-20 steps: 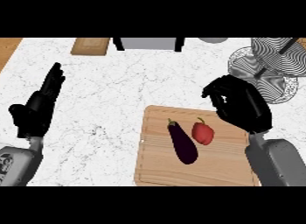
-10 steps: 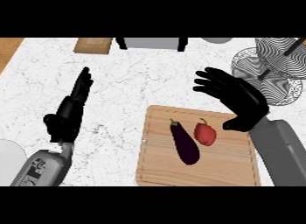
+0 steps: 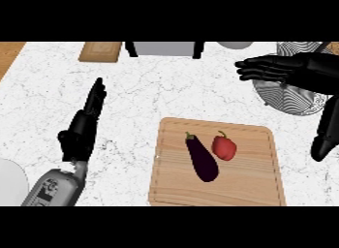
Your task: Pick the eggplant from the cutting board and place it in the tiered basket
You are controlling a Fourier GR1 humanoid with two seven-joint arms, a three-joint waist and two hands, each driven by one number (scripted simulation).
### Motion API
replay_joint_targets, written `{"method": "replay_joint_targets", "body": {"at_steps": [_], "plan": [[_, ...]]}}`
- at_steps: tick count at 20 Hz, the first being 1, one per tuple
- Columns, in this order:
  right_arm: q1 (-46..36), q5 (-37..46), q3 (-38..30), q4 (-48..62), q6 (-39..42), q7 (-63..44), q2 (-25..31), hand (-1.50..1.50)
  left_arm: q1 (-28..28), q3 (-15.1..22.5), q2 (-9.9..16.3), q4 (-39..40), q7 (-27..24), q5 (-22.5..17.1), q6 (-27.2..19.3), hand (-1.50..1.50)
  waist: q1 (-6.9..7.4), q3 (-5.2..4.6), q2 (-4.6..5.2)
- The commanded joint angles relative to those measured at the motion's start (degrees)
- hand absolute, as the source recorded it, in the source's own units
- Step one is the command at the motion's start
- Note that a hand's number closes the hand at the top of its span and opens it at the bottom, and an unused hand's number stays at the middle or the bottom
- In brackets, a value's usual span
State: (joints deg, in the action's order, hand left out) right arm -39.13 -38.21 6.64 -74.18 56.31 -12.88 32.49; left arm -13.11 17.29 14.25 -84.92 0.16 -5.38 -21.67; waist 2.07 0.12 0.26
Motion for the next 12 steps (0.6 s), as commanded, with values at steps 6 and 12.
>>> {"method": "replay_joint_targets", "body": {"at_steps": [6, 12], "plan": [[-8.37, 25.22, 6.65, -16.54, 4.63, 1.26, 0.79, -1.5, 0.65, -0.46, 0.0, -0.58, 0.47, -0.01, 0.3, 0.0, -0.48, -0.05, -0.04], [-8.92, 33.62, 11.18, -17.92, 3.81, 0.8, -4.31, -1.5, 3.17, -1.17, 0.62, -2.83, 1.08, 1.73, 0.36, 0.0, -1.29, -0.11, -0.2]]}}
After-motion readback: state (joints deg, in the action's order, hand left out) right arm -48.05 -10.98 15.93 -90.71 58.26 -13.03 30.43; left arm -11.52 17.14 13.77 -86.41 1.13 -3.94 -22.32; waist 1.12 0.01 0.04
